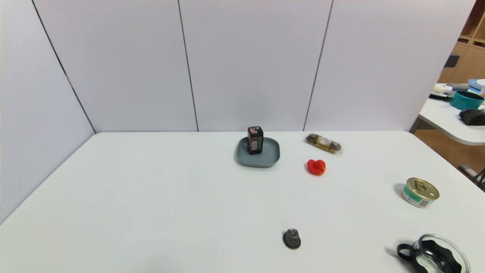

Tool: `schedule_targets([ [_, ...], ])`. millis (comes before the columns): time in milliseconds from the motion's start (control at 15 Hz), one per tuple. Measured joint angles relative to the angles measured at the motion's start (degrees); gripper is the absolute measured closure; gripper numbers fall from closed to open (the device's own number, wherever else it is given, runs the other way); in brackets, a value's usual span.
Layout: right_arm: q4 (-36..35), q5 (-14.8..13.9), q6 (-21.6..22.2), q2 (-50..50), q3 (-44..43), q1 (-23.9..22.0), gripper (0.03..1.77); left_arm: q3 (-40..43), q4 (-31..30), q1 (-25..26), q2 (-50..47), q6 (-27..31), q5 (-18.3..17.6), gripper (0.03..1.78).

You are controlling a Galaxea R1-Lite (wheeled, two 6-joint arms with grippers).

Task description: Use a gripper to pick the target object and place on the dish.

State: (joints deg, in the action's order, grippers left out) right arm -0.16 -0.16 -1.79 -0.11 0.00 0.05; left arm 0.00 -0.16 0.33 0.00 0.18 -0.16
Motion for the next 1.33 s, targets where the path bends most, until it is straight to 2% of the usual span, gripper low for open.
schedule_targets([
  [1333, 0.05, -0.11, 0.28, 0.00, 0.00, 0.00, 0.09, 0.00, 0.00, 0.00, 0.00, -0.02, -0.02, 0.12],
])
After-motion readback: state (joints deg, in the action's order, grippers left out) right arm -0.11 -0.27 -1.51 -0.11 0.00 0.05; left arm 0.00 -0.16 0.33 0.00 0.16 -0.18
